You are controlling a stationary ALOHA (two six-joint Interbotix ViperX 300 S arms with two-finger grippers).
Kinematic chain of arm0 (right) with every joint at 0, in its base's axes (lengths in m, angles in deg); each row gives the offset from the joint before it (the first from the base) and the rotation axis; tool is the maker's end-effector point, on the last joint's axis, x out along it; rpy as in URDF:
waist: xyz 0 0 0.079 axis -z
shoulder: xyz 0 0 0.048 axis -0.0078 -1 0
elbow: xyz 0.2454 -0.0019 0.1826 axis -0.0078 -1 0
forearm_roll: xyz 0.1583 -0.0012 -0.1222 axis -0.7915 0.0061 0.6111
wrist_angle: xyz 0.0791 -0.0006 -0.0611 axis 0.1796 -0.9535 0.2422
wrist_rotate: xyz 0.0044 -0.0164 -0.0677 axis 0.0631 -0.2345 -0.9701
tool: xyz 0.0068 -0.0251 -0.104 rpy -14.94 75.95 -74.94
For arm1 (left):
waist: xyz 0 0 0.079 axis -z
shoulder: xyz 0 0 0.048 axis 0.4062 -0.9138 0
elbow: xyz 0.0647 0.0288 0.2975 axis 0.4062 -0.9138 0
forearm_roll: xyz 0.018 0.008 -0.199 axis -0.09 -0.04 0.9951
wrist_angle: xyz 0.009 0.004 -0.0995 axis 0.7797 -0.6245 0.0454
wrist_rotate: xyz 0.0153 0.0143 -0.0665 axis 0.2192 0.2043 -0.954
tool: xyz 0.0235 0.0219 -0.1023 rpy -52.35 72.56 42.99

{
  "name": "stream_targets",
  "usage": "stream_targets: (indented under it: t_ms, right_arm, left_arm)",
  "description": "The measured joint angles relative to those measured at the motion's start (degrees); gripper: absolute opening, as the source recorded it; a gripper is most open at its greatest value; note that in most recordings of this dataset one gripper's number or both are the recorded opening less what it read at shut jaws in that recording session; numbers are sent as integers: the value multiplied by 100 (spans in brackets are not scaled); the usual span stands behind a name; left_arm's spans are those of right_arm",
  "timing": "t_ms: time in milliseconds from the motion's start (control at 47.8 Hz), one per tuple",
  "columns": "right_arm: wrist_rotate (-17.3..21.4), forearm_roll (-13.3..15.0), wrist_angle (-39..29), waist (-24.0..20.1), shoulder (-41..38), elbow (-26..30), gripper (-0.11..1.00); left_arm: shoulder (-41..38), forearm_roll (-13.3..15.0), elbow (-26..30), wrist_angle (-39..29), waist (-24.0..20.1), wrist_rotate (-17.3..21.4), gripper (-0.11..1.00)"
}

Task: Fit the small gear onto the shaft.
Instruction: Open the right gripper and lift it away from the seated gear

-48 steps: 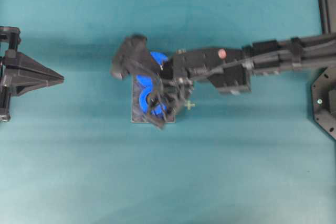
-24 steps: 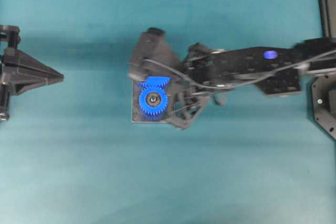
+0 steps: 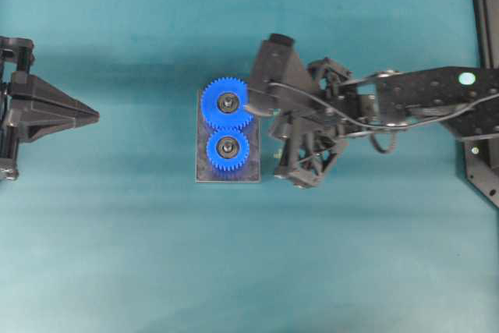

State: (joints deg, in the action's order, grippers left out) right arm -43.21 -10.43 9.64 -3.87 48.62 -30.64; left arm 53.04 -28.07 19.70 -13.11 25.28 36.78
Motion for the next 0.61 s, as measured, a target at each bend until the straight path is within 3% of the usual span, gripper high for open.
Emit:
stream_targets:
  t_ms: [607]
  right_arm:
    - [0,9,510,9,220,-413,0]
  left_arm:
    - [-97,0,-44,-70,9,0,0]
